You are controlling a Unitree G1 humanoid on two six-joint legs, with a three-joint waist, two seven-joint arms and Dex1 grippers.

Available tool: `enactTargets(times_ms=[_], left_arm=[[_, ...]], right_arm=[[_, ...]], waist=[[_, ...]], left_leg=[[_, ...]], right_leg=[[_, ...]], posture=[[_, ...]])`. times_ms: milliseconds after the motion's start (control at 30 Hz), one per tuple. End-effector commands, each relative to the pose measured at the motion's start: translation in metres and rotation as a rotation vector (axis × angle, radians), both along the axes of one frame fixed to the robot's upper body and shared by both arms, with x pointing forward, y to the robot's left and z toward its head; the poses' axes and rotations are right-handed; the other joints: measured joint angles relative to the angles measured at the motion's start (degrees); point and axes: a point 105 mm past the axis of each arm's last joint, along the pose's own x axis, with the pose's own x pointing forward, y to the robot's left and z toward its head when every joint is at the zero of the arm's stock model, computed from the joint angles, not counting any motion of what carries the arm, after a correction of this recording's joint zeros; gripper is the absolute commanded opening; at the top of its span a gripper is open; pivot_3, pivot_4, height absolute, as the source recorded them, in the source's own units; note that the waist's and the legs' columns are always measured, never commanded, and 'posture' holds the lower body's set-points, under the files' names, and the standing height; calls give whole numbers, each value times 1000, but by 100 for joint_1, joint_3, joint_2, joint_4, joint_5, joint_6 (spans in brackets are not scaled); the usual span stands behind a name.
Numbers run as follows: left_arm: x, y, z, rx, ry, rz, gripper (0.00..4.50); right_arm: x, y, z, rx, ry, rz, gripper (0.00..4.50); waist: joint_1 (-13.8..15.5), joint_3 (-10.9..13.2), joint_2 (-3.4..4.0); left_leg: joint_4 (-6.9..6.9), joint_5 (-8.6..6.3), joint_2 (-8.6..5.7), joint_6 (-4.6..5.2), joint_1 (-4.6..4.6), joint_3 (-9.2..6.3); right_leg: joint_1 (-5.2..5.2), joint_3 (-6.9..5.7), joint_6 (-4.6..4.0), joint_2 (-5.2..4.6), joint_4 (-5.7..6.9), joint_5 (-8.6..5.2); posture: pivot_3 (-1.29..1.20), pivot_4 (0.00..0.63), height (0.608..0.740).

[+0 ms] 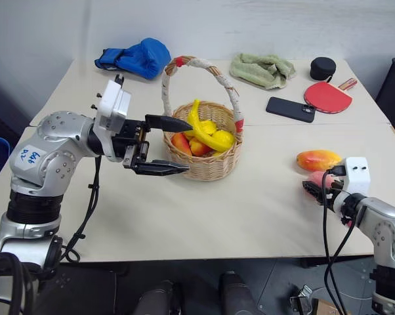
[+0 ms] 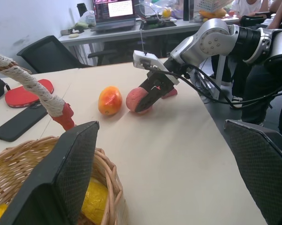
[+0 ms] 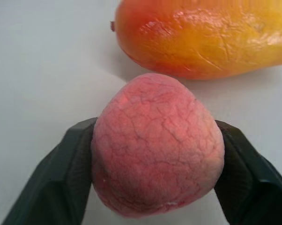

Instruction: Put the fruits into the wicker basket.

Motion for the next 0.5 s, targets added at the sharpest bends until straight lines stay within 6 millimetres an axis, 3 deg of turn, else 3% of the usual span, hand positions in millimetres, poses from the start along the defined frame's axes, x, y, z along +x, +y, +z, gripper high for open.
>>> enactTargets(times_ms=[33, 167, 267, 300, 500], left_arm=[[-1, 7, 13, -28, -52, 32, 4500], [1, 12, 13, -38, -43, 63, 4500], [3, 24, 14, -39, -34, 107, 4500], [3, 26, 15, -35, -35, 115, 4500], [8, 38, 18, -18, -50, 166, 4500]], right_arm=[[-16, 21, 34, -27, -91, 168, 2659], [-35, 61, 52, 17, -107, 405, 2659], [-51, 132, 83, 95, -168, 743, 2659], [-52, 146, 89, 98, -181, 802, 2659], [-15, 221, 120, 94, -287, 873, 2659]], waist=[[4, 0, 0], [-3, 0, 0], [-65, 0, 0], [-115, 1, 1], [-163, 2, -14]], left_leg=[[0, 0, 1, 0, 0, -1], [2, -1, 1, -1, 0, -3], [3, -1, 3, -1, 3, 0], [3, -2, 5, -4, 11, 3], [-3, -3, 18, -25, 21, -9]], right_leg=[[0, 0, 0, 1, 0, 0], [3, 1, 0, 1, 0, 0], [2, 5, 0, 3, 6, 0], [2, 11, 0, 3, 11, 0], [3, 32, -17, -2, 21, -7]], posture=[[0, 150, 740], [0, 150, 740], [0, 150, 740], [0, 150, 740], [0, 150, 740]])
